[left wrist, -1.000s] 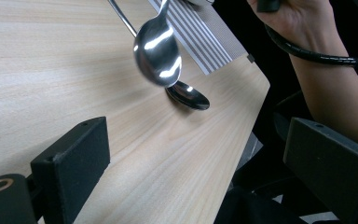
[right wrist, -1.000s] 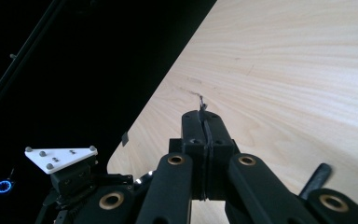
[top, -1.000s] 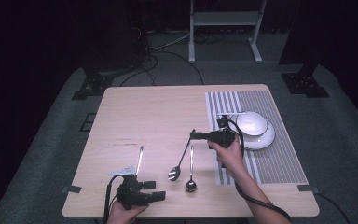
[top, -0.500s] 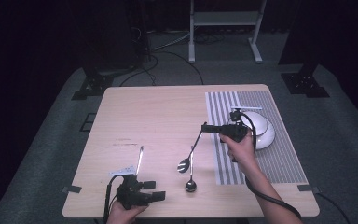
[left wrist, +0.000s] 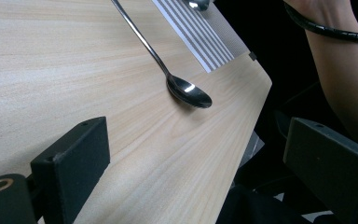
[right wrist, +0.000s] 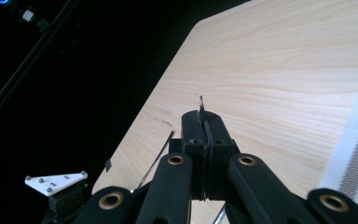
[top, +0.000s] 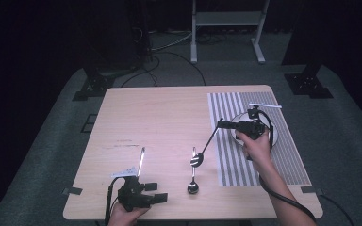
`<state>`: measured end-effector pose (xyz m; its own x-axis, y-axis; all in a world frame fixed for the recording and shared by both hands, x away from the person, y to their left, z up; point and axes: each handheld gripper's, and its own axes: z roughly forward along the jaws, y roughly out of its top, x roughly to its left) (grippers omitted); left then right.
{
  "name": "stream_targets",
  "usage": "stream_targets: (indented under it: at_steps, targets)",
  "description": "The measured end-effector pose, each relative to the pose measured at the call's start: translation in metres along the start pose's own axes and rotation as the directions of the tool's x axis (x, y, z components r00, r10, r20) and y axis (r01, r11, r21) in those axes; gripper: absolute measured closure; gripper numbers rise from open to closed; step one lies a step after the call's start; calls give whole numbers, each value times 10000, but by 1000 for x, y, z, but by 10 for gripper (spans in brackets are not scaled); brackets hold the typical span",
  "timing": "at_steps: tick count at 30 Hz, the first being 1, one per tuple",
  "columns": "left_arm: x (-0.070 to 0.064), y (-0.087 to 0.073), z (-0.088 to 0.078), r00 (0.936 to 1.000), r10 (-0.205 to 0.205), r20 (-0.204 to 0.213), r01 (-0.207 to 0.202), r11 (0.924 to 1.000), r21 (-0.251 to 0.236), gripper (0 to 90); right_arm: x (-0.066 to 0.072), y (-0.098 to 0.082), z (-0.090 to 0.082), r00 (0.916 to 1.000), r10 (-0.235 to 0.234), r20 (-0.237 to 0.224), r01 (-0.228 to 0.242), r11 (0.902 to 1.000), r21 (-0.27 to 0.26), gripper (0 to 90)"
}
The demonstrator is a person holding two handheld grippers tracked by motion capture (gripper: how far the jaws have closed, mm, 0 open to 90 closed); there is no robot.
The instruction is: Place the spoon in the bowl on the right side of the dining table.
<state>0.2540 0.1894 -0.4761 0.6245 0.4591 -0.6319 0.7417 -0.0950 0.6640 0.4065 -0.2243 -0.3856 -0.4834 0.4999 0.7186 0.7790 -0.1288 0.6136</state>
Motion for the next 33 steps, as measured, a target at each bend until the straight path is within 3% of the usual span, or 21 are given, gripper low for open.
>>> stream_targets:
  at_steps: [19, 33]
  targets:
    - [0, 0, 1, 10000, -11, 20, 11, 10000, -24, 55, -20, 16, -42, 9956, 475, 804, -403, 9952, -887, 892]
    - [0, 0, 1, 10000, -5, 3, 5, 10000, -24, 55, -38, 23, -68, 9875, 950, 1254, -745, 9844, -1594, 891]
